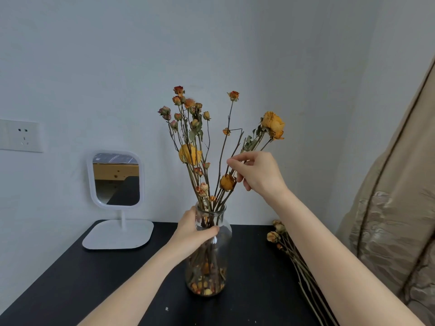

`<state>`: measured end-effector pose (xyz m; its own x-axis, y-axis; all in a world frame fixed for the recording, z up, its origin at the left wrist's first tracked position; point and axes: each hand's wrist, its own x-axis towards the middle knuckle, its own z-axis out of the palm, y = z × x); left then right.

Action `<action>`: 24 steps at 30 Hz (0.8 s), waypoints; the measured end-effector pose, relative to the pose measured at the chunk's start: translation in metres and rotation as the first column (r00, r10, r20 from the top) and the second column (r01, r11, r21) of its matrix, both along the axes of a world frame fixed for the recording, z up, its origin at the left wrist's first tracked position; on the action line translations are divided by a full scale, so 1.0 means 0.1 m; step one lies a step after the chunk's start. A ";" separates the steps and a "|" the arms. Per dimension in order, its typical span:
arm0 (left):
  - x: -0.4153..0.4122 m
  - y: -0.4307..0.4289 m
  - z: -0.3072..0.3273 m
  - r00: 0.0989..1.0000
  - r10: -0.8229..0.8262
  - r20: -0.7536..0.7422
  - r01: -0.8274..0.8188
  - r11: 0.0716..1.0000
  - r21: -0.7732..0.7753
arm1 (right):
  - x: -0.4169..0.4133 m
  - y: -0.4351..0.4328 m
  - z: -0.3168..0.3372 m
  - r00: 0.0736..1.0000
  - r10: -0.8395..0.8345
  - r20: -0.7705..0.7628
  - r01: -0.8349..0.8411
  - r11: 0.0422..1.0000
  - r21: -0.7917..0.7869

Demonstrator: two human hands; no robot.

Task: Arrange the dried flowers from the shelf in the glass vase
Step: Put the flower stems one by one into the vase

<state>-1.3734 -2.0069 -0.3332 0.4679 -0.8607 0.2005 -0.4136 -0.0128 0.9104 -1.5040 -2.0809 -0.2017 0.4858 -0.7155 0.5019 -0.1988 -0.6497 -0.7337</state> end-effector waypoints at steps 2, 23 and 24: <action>-0.04 0.06 -0.01 0.999 0.040 -0.013 -0.041 0.999 -0.029 | -0.08 0.04 -0.02 1.000 0.015 0.011 -0.015 1.000 0.014; -1.53 -0.19 -0.85 0.978 -0.114 0.172 0.087 0.984 0.155 | -2.04 -0.69 -1.76 0.905 -0.264 -0.334 0.381 0.854 0.356; -1.59 -0.30 -0.85 0.975 -0.122 0.185 0.090 0.981 0.171 | -2.10 -0.73 -1.82 0.891 -0.262 -0.371 0.396 0.847 0.353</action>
